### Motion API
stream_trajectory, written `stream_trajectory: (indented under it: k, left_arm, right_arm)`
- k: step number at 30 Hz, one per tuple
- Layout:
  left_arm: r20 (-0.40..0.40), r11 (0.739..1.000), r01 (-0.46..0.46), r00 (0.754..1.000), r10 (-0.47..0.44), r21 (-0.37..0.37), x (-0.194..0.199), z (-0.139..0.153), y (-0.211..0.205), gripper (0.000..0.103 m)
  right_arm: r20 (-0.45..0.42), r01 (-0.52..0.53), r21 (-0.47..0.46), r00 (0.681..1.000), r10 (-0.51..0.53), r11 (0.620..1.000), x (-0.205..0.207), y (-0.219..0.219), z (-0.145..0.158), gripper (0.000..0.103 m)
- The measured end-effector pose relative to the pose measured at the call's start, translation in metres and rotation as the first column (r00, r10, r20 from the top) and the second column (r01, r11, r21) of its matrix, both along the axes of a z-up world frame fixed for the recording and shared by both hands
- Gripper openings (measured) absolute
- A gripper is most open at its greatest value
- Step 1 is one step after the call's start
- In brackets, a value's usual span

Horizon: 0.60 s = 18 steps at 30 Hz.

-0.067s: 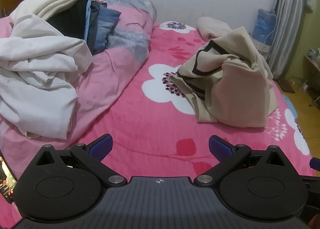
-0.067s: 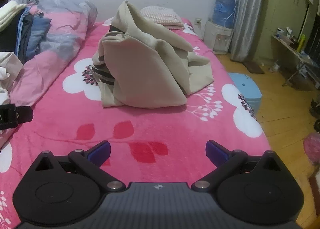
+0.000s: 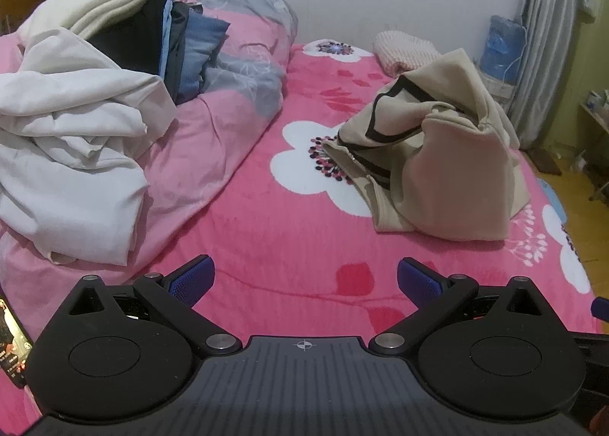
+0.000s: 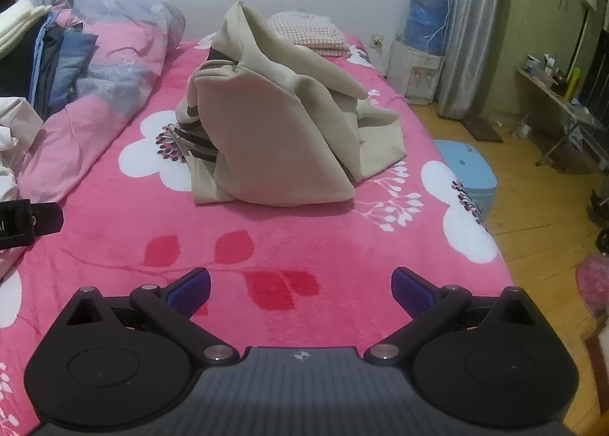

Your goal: Fold clothes

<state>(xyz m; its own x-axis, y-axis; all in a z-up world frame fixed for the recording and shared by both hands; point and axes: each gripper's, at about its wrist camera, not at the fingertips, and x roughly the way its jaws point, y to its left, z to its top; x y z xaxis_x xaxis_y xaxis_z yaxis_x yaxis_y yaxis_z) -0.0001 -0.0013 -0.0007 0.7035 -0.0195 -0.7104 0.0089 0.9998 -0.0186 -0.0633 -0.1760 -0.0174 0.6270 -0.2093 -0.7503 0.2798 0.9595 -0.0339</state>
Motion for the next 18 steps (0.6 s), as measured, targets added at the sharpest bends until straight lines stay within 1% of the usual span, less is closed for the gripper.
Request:
stream_trajectory:
  k: [6,12,18]
  left_arm:
    - [0.013,1.000,-0.003,1.000,0.003,0.009,-0.005,0.000,-0.002,0.103]
    - [0.004,1.000,-0.014,1.000,0.014,-0.020,-0.002,0.000,0.006,0.103]
    - [-0.001,0.999,-0.020,1.000,0.020,-0.030,-0.003,-0.002,0.010,0.103]
  right_arm:
    - [0.002,0.005,-0.018,1.000,-0.005,1.000,0.000,0.002,0.002,0.103]
    - [0.008,0.007,-0.037,1.000,-0.006,0.999,0.000,0.004,0.007,0.103]
    - [0.001,0.001,-0.049,1.000,-0.001,0.999,0.001,0.008,0.011,0.103]
